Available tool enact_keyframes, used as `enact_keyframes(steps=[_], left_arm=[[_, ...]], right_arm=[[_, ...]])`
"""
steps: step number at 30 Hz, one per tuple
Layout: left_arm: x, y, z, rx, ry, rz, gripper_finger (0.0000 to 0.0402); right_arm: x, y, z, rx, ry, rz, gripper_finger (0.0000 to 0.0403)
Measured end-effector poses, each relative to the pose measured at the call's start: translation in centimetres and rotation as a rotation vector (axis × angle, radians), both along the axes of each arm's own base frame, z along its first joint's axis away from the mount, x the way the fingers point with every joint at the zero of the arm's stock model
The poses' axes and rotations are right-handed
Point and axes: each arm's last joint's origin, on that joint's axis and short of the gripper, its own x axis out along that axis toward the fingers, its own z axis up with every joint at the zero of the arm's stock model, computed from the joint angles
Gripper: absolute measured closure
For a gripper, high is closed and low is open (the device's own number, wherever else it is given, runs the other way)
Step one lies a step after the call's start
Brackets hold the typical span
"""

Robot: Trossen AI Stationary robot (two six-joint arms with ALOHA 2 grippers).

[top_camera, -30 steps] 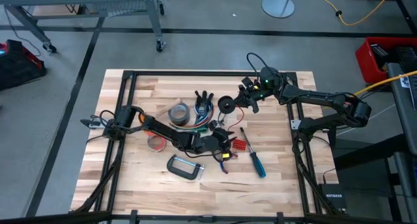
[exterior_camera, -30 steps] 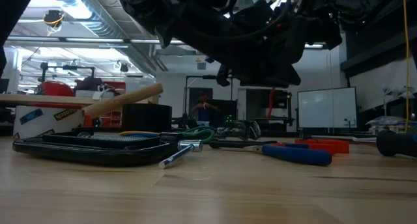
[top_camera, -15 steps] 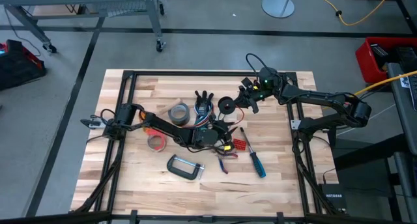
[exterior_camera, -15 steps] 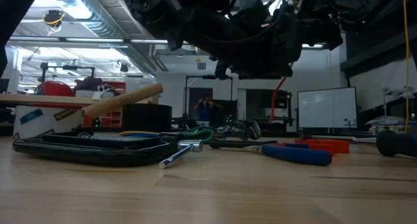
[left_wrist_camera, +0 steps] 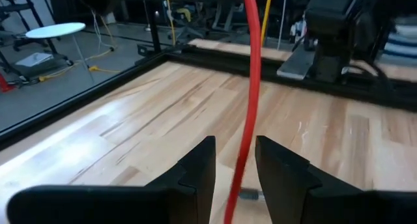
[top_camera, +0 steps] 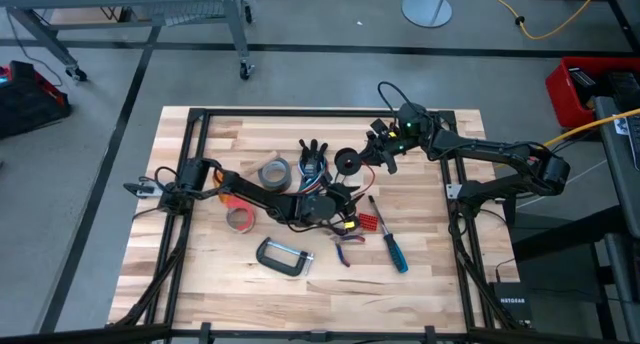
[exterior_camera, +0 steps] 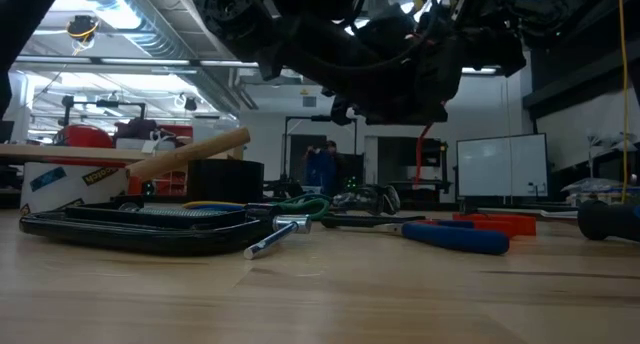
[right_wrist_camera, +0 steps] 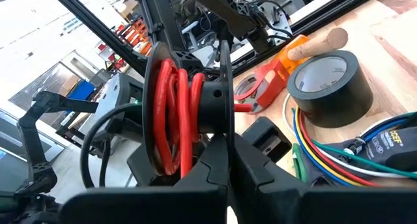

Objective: Coil cords
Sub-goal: Coil the red wire onto a black spool

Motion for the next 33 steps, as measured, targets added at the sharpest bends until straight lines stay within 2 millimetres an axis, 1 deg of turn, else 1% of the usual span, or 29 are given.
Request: enact_keyframes(steps=[4, 6, 8, 12, 13, 17, 22, 25, 29, 33], left_arm=[[0.0, 0.1, -0.2, 0.0, 0.017, 0.003, 0.0301], [0.0, 0.1, -0.2, 0.0, 0.022, 0.003, 0.0309], [-0.1, 0.1, -0.3, 0.001, 0.029, 0.003, 0.0329], [-0.1, 0.1, -0.3, -0.032, 0.01, 0.011, 0.0387], [-0.1, 0.1, -0.3, -0.049, 0.0, 0.015, 0.0392], [-0.1, 0.0, -0.3, -0.092, -0.027, 0.025, 0.0393], [-0.3, -0.5, -0.4, -0.165, -0.047, 0.035, 0.0397], [-0.9, -0.8, -0.3, -0.207, 0.018, 0.051, 0.0398], [-2.1, -1.1, -0.6, -0.236, 0.149, 0.086, 0.0399], [-3.3, -1.1, 0.2, -0.249, 0.235, 0.116, 0.04]], right_arm=[[0.0, 0.0, 0.0, 0.0, 0.0, 0.0, 0.0402], [0.0, 0.0, 0.0, 0.0, 0.0, 0.0, 0.0402], [0.0, 0.0, 0.0, 0.0, 0.0, 0.0, 0.0402], [0.0, 0.0, 0.0, 0.0, -0.001, 0.0, 0.0402], [0.0, 0.0, 0.0, -0.001, -0.001, 0.0, 0.0402], [0.0, 0.0, 0.0, -0.001, -0.001, -0.001, 0.0402], [0.0, 0.0, 0.0, 0.0, 0.0, 0.0, 0.0402], [-0.1, 0.0, 0.0, 0.011, 0.002, 0.028, 0.0402], [-0.5, -0.1, 0.1, 0.015, 0.003, 0.046, 0.0402], [-1.2, -0.1, 0.3, -0.01, 0.01, 0.048, 0.0402]])
